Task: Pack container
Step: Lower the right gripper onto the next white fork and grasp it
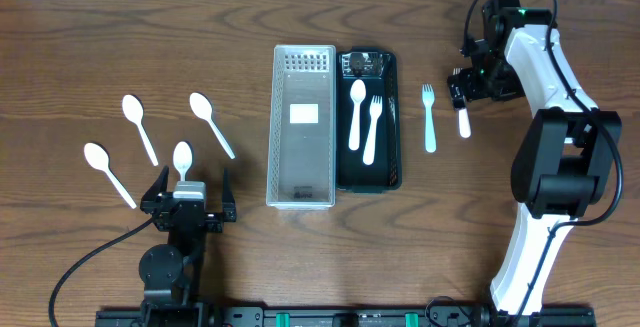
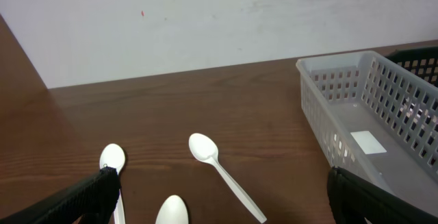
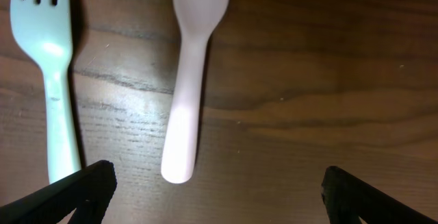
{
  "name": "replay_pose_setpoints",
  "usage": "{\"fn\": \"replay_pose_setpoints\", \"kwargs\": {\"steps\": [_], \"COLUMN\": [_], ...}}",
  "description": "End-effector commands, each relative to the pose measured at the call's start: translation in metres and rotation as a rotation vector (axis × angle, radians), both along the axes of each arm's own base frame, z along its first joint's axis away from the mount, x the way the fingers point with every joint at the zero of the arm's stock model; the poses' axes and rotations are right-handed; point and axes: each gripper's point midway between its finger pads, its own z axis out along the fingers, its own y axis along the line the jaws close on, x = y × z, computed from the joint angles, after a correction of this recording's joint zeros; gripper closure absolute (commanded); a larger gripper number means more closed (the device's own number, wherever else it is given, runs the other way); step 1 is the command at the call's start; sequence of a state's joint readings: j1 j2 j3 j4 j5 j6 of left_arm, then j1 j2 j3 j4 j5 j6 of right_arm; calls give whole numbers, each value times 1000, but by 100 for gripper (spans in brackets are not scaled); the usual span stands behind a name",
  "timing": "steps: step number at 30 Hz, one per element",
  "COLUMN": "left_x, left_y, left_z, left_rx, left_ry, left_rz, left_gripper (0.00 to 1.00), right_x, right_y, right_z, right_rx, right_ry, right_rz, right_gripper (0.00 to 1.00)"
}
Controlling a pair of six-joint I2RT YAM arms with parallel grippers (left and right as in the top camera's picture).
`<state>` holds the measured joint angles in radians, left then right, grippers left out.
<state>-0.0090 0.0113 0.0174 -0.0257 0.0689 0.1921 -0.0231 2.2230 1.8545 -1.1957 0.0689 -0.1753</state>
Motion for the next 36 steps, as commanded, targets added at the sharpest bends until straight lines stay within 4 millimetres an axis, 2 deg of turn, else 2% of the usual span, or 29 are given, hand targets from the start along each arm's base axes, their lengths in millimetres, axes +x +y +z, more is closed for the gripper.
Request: {"fn": "replay_pose_setpoints", "kwargs": {"steps": [1, 16, 27, 36], "left_x": [-1, -1, -1, -1], "left_y": [-4, -4, -4, -4], "left_z": [-16, -16, -16, -16], "left_rx": [11, 11, 11, 11], "left_ry": [51, 51, 51, 51], "left_rz": [-26, -26, -26, -26], "left_gripper": [2, 2, 2, 2], "right_x": [1, 7, 6, 25], "right_y": [-3, -1, -1, 1], "right_z": [2, -6, -31, -32], "right_rx": [-9, -2, -2, -1], "right_ry": [-14, -28, 16, -59], "right_rz": [-24, -42, -50, -43], "right_gripper": [1, 1, 1, 1]}}
